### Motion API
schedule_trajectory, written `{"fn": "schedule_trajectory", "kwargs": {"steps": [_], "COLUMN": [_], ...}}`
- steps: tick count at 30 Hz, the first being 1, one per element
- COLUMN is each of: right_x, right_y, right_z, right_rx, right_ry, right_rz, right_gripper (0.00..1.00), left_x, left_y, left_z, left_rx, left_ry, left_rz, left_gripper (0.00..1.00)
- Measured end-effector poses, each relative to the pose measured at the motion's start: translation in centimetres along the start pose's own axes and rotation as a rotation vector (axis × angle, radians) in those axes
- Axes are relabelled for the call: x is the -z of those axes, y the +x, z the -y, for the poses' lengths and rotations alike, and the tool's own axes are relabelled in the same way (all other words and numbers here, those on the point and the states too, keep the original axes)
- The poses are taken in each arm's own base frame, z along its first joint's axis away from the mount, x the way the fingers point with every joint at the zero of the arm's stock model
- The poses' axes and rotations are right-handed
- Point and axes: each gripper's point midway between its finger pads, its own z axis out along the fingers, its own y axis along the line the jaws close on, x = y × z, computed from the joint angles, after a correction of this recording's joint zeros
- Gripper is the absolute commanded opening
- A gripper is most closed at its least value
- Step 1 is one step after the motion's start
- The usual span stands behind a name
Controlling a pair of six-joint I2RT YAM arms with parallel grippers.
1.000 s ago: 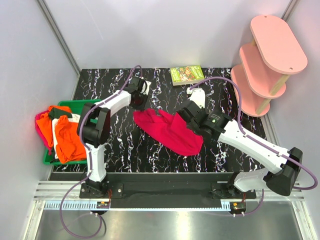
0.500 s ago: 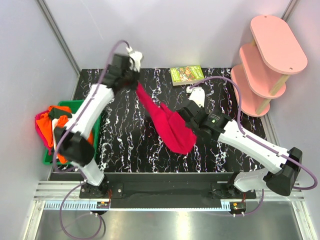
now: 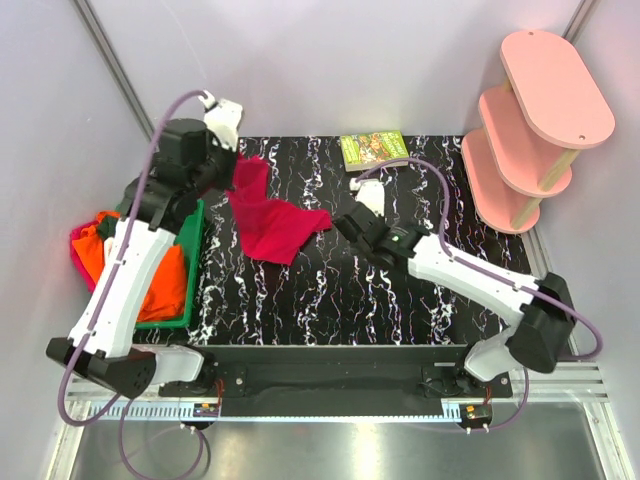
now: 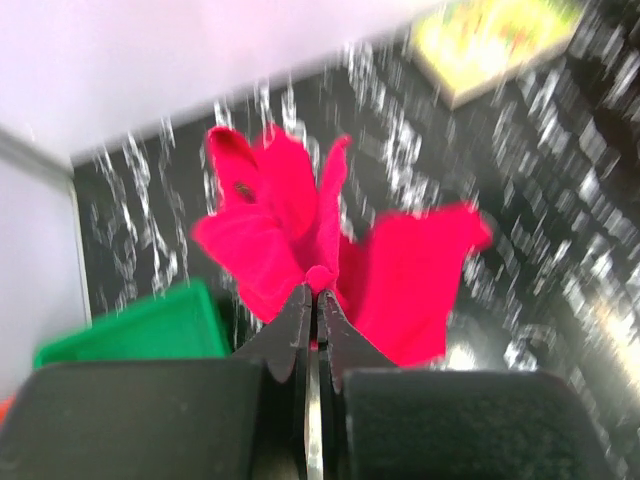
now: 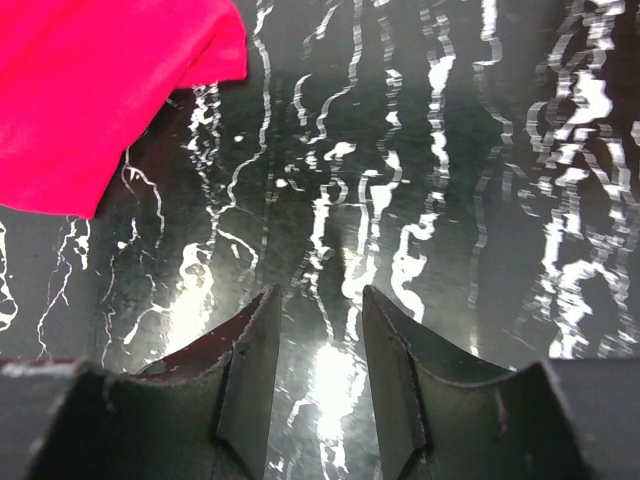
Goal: Fold and stack the t-shirts
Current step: Flatten out the tshirt
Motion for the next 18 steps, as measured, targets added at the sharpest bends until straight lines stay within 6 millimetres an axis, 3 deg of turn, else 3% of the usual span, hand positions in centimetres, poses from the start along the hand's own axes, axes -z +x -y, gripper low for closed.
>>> {"fn": "schedule_trajectory", "kwargs": {"steps": [4, 7, 12, 18], "right_x": [-2.2, -3.8, -4.8, -7.3], "right_y": [1.1, 2.0, 1.7, -1.4], "right_z": [-1.8, -3.2, -4.6, -5.1], "right_rx": [0.017, 0.033, 0.031, -0.072], "right_ry": [-0.018, -0.028, -0.052, -0.096], "right_rz": [-0.039, -0.071, -0.080, -0.063], "right_gripper": [0.46, 0.47, 0.47, 0.47], "left_x": [-1.9, -2.0, -1.9, -1.5], "left_y": [5.4, 7.1, 6.9, 6.8], "left_z": [0.3, 0.4, 0.1, -0.7], "left_rx": [-0.021, -0.026, -0.025, -0.019], "left_ry": [-0.001, 0.001, -0.010, -0.033], "left_rz": [-0.159, -0.216, -0.207, -0.198], "left_gripper": [0.00, 0.00, 0.00, 0.00]}}
